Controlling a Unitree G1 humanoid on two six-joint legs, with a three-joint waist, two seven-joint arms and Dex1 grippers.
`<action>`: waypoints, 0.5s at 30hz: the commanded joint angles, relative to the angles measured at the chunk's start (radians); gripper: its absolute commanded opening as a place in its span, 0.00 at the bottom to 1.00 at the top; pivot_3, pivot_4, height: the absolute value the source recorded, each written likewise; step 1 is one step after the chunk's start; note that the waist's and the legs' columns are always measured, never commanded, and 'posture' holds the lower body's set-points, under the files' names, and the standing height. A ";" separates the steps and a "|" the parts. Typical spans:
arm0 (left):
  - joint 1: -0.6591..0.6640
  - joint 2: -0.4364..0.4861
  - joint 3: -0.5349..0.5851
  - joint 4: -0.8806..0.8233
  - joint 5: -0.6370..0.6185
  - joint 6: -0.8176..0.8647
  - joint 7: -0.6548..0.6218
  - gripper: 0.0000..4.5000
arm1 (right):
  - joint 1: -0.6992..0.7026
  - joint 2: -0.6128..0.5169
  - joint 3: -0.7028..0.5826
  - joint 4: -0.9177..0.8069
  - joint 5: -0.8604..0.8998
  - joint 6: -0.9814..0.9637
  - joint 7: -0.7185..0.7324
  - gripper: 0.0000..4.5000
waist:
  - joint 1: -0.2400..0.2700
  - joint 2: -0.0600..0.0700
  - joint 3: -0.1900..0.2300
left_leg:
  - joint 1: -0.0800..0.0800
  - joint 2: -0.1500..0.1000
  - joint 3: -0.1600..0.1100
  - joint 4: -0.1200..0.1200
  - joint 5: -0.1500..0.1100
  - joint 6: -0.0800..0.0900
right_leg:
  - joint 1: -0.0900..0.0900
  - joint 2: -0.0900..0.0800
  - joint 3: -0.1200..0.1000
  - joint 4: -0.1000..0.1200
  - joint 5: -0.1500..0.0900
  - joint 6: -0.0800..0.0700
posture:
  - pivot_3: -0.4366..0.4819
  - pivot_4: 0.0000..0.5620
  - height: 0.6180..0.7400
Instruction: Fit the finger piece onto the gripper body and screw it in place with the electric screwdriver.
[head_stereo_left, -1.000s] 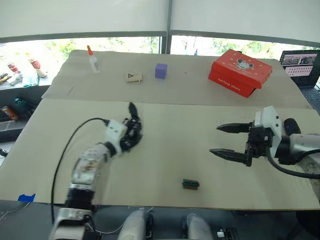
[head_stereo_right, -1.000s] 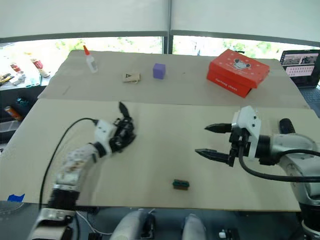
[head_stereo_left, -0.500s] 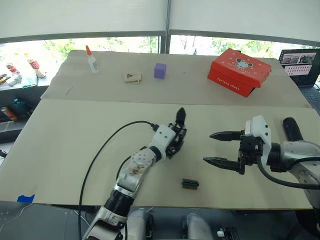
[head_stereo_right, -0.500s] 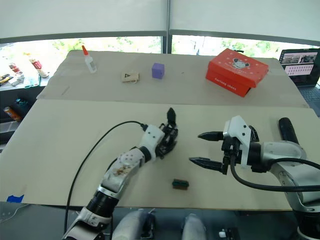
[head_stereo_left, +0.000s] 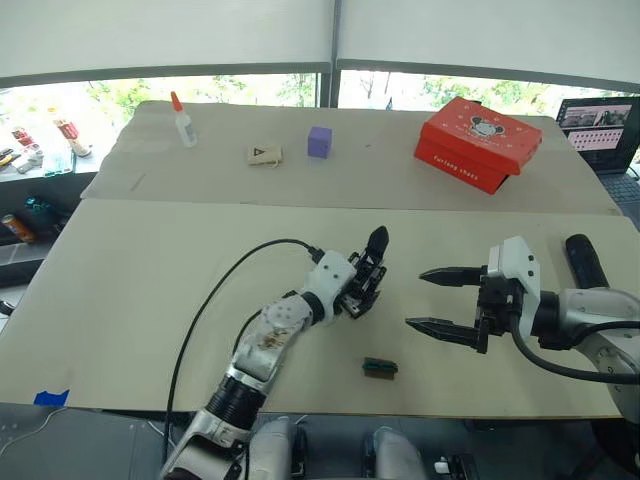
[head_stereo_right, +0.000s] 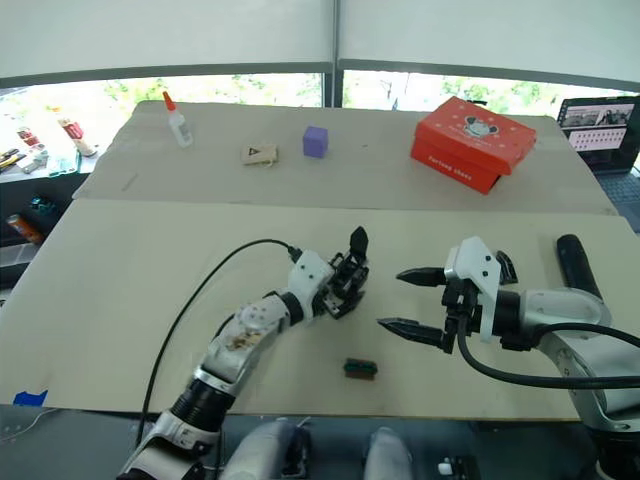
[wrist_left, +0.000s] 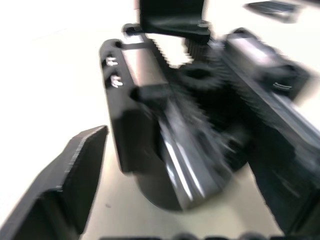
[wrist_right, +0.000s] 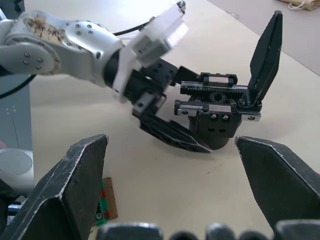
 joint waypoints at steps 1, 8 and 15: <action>-0.038 0.100 0.033 -0.022 -0.073 -0.029 -0.181 0.99 | -0.025 -0.001 -0.022 -0.007 -0.003 -0.029 -0.001 1.00 | 0.000 0.000 0.000 | 0.000 0.000 0.000 0.000 0.000 0.000 | 0.000 0.000 0.000 0.000 0.000 0.000 | 0.48 0.27 1.00; -0.174 0.210 0.004 0.204 -0.118 -0.199 -0.528 0.99 | -0.063 0.014 0.001 0.010 -0.020 -0.042 -0.009 1.00 | 0.006 0.000 0.000 | 0.000 -0.001 0.000 0.001 0.000 0.000 | 0.001 0.001 -0.001 0.000 0.000 0.000 | 0.48 0.27 1.00; -0.366 0.129 -0.001 0.561 -0.077 -0.396 -0.665 0.99 | -0.043 -0.007 -0.035 -0.013 -0.016 -0.031 -0.003 1.00 | 0.000 0.000 0.000 | -0.001 -0.002 0.001 0.001 0.000 0.000 | 0.001 0.002 -0.002 0.002 0.000 0.000 | 0.48 0.27 1.00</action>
